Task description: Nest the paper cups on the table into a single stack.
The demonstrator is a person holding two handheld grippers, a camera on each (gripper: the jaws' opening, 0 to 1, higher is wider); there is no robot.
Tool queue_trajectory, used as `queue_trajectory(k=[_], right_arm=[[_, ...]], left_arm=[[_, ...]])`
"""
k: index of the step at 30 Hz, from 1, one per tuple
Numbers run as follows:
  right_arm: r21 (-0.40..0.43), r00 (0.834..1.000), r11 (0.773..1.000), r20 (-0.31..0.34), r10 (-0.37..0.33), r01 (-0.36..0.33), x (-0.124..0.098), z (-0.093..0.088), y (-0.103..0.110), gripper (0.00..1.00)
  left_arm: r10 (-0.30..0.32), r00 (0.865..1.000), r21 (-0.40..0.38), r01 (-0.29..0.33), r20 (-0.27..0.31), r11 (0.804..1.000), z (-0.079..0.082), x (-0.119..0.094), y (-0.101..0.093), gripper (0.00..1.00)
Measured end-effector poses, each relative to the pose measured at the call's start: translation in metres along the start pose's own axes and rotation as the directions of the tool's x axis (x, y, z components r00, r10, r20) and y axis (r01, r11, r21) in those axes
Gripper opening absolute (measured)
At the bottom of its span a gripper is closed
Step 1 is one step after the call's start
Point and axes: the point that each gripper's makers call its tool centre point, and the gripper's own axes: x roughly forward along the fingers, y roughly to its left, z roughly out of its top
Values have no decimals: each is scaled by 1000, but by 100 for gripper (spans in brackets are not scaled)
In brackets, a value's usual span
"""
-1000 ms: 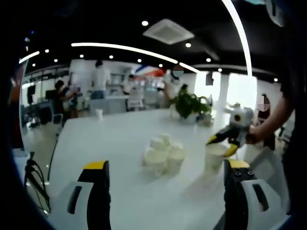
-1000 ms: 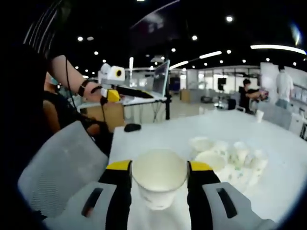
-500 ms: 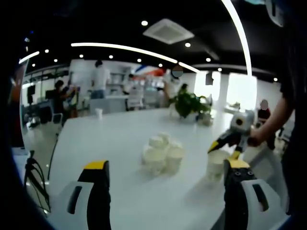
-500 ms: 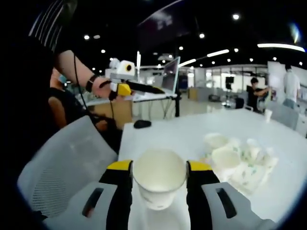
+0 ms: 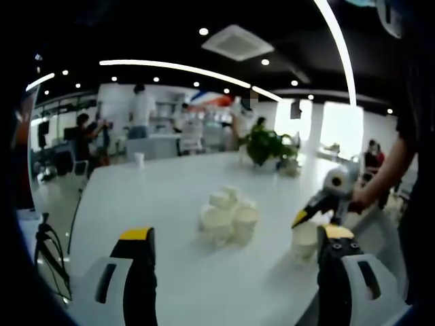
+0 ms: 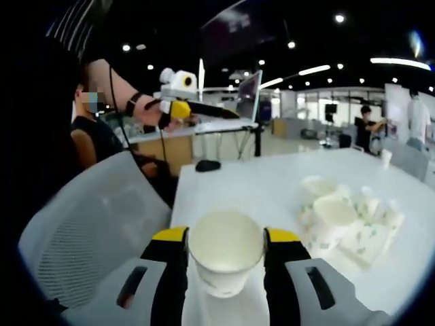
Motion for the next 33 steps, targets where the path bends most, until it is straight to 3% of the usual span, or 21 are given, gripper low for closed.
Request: queue_trajectory(k=[20, 33], right_arm=[[-37, 999, 999, -32, 2, -3, 7, -25, 1, 40], [-58, 999, 998, -51, 2, -5, 7, -26, 2, 44]], left_arm=[[1, 1000, 5, -1, -9, 1000, 2, -3, -1, 99], [3, 1000, 6, -3, -3, 1000, 3, 0, 1, 99]])
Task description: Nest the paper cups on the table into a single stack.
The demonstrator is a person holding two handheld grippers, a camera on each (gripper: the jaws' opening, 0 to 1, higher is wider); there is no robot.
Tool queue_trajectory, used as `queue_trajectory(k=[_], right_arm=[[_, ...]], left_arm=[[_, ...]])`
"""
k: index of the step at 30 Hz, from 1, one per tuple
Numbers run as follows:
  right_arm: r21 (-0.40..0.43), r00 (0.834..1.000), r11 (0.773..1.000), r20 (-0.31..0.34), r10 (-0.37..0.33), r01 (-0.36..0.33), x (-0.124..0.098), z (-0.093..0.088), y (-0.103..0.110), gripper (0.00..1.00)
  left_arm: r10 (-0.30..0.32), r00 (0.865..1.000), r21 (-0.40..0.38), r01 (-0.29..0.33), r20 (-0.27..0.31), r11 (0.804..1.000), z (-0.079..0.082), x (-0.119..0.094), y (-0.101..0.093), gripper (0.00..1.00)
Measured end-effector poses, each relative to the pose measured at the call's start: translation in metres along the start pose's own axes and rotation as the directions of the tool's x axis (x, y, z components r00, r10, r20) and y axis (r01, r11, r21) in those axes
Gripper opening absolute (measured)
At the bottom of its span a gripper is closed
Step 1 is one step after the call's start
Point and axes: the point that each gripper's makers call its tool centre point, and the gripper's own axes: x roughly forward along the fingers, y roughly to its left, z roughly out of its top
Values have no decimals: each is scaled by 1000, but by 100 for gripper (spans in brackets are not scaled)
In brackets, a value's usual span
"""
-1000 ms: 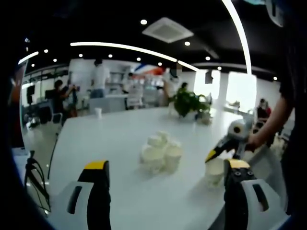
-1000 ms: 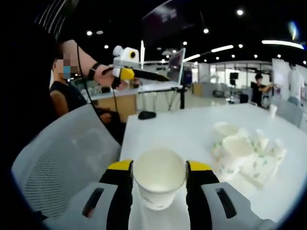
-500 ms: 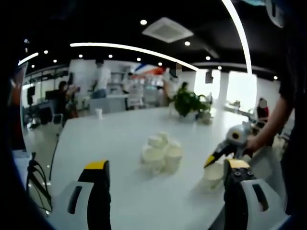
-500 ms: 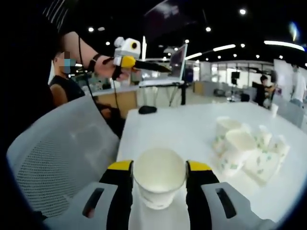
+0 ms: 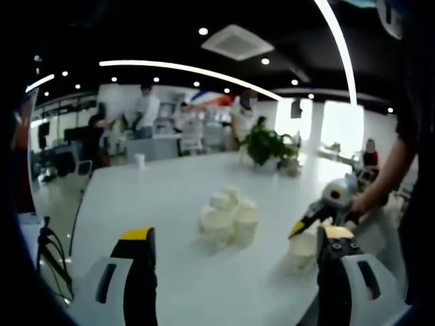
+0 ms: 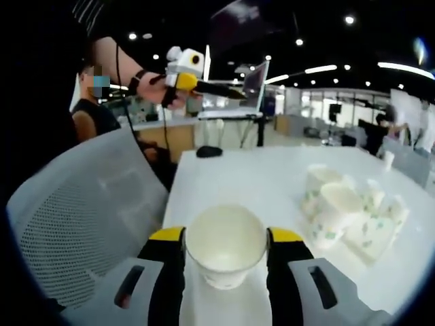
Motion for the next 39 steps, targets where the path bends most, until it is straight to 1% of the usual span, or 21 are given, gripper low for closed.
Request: queue_trajectory(k=[7, 16, 23, 26, 31, 32, 35, 39], right_arm=[[1, 1000, 1000, -16, -3, 3, -2, -2, 1, 45], [17, 1000, 1000, -19, -13, 14, -3, -2, 0, 47], [28, 1000, 999, -4, -30, 30, -4, 1, -2, 57], [30, 999, 999, 6, -46, 46, -9, 6, -4, 59], [56, 993, 993, 52, -105, 103, -26, 22, -12, 61], [63, 988, 990, 72, -133, 129, -34, 28, -17, 61], [76, 980, 983, 97, -176, 169, -45, 35, -23, 61], [80, 972, 975, 97, -214, 206, -59, 36, -29, 60]], left_arm=[[-9, 1000, 1, 9, -1, 1000, 0, 2, -3, 99], [-7, 1000, 1, 7, 4, 1000, 1, 2, -2, 99], [-8, 1000, 0, 8, 3, 1000, 1, 3, -2, 99], [-6, 1000, 0, 6, 6, 1000, 2, 3, -1, 99], [-5, 1000, -4, 5, 14, 1000, 4, 3, 1, 99], [-5, 1000, 1, 5, 13, 1000, 3, 4, 1, 99], [-12, 1000, 0, 12, 18, 1000, 4, 5, 0, 99], [-16, 1000, -6, 16, 18, 1000, 4, 7, -2, 99]])
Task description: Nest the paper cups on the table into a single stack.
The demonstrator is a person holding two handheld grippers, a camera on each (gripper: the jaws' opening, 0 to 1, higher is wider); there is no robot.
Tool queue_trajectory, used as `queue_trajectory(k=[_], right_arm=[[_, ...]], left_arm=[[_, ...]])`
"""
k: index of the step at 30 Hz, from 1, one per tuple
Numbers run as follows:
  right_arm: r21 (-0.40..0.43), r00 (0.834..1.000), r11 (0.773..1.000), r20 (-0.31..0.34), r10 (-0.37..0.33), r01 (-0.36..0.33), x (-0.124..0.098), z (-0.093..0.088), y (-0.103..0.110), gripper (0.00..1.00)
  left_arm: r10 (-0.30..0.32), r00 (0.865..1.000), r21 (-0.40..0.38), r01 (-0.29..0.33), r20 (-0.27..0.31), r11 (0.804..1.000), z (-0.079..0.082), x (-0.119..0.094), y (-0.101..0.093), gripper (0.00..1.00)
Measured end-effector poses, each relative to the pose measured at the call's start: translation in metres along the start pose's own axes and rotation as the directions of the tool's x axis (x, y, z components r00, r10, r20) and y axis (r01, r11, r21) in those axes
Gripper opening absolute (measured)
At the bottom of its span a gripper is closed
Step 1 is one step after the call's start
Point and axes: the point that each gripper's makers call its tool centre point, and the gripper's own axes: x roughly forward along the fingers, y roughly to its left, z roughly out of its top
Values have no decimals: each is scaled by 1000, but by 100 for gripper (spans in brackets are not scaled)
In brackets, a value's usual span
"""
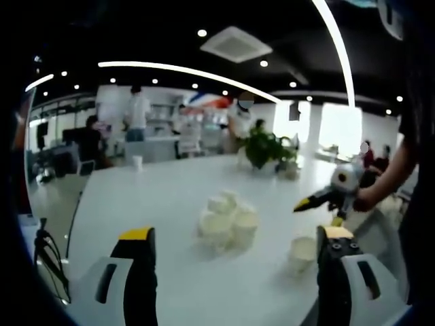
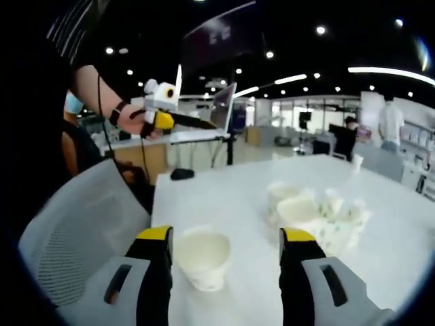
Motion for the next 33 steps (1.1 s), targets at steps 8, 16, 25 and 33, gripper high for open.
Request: queue_trajectory(k=[8, 16, 25, 33], right_arm=[[4, 999, 1000, -14, -31, 31, -12, -1, -3, 60], [11, 997, 997, -33, -75, 75, -29, -6, -12, 59], [44, 985, 985, -52, -165, 167, -57, -17, -29, 58], [57, 967, 967, -72, -246, 250, -81, -23, -47, 57]], left_arm=[[-7, 1000, 8, 7, 8, 1000, 4, 2, 1, 99], [-8, 1000, 6, 8, 6, 1000, 4, 2, 2, 99], [-12, 1000, 9, 12, 15, 1000, 7, 4, 2, 99], [-15, 1000, 5, 15, 15, 1000, 7, 6, 3, 99]])
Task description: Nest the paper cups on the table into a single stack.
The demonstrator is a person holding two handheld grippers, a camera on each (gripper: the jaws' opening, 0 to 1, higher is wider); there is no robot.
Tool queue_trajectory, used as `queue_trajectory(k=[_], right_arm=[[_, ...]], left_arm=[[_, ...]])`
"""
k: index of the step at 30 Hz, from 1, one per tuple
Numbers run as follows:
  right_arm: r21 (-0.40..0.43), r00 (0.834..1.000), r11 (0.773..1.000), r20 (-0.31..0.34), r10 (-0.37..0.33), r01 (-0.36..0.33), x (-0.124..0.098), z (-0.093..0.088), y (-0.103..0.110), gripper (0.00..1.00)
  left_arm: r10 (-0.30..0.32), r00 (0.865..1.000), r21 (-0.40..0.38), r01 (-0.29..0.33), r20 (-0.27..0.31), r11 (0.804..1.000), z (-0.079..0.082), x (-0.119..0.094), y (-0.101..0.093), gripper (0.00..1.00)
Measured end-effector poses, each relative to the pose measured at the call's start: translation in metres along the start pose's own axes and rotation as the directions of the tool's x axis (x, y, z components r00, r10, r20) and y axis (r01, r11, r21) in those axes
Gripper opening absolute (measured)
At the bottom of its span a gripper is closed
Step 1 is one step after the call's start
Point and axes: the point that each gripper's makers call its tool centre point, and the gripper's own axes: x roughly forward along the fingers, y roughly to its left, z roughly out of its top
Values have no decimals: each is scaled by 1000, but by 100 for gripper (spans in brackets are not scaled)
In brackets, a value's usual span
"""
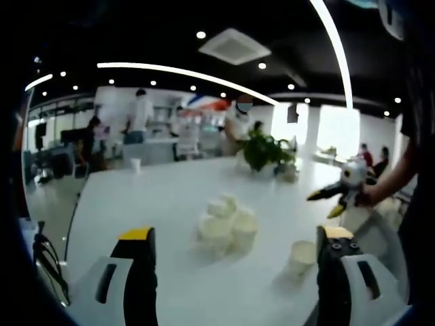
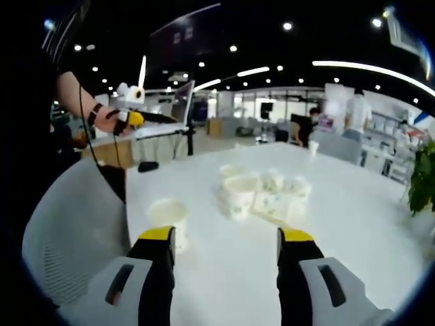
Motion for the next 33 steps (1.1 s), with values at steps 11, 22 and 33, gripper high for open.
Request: queue_trajectory(k=[11, 22, 33], right_arm=[[10, 999, 999, -15, -52, 52, -6, -5, -14, 61], [30, 993, 993, 7, -115, 114, -6, -4, -28, 89], [60, 987, 986, 31, -159, 157, -9, 0, -37, 100]], left_arm=[[1, 1000, -8, -1, 4, 1000, 0, 3, 1, 99], [6, 1000, -10, -6, 9, 1000, 0, 2, 2, 99], [7, 1000, -22, -7, 27, 1000, 2, 2, 2, 99]])
